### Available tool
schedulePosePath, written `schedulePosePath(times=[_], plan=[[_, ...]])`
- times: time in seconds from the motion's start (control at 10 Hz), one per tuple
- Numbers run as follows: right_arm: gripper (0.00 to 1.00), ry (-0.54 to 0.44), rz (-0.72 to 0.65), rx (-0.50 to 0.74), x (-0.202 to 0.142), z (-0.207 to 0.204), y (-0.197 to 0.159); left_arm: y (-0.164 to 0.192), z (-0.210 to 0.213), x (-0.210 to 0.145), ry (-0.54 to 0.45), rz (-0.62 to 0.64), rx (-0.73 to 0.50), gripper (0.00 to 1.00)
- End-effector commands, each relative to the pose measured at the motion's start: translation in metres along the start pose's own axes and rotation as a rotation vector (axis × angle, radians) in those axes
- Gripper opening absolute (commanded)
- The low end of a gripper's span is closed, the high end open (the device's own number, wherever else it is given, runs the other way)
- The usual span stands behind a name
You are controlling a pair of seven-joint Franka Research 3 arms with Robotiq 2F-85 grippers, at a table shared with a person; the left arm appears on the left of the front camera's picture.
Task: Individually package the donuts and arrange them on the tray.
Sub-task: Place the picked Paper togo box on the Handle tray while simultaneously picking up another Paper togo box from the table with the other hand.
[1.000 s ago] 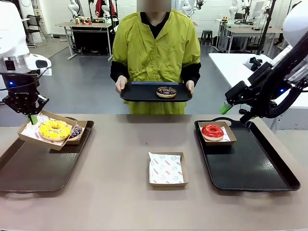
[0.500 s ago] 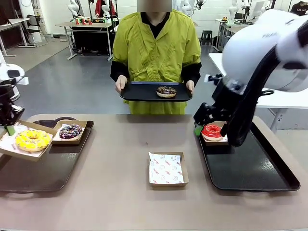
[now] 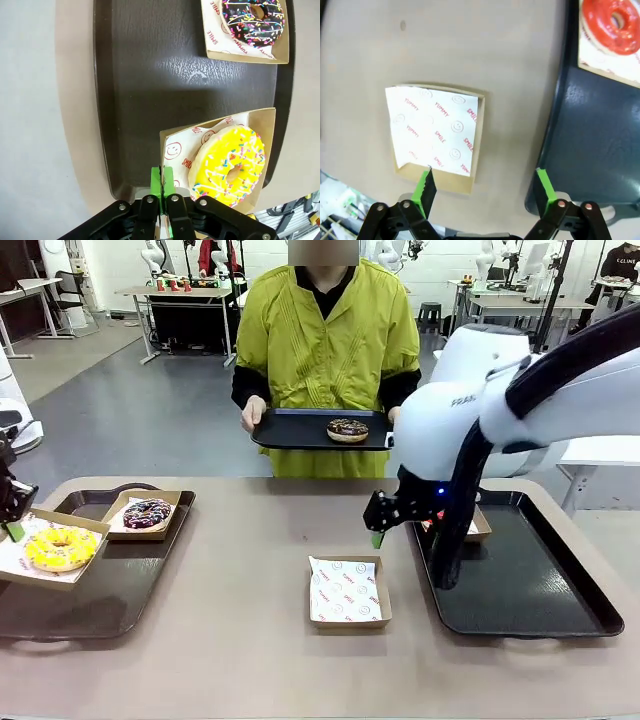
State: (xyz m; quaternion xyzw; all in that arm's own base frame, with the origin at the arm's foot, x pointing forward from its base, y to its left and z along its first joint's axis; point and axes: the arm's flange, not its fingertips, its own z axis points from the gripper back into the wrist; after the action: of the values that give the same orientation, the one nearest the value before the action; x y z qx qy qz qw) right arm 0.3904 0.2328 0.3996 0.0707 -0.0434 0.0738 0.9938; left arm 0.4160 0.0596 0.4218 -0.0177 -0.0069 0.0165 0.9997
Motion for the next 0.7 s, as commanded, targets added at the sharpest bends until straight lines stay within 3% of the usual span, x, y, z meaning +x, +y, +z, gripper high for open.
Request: schedulePosePath(times=[0.0, 0.4, 0.5, 0.6], plan=[[1.0, -0.005, -0.06, -0.07, 0.011, -0.012, 0.019, 0.007, -0.004, 0.001, -0.015, -0.021, -0.029, 0.01], [1.0, -0.004, -0.206, -0.127, 0.006, -0.018, 0.03, 0.002, -0.005, 0.002, 0.005, 0.002, -0.006, 0.01], [1.0, 0.009, -0.088, -0.074, 0.004, -0.023, 0.018, 0.002, -0.005, 0.002, 0.005, 0.002, -0.006, 0.01], [1.0, 0.009, -0.088, -0.074, 0.004, -0.023, 0.018, 0.002, -0.005, 0.002, 0.005, 0.002, -0.006, 0.01]])
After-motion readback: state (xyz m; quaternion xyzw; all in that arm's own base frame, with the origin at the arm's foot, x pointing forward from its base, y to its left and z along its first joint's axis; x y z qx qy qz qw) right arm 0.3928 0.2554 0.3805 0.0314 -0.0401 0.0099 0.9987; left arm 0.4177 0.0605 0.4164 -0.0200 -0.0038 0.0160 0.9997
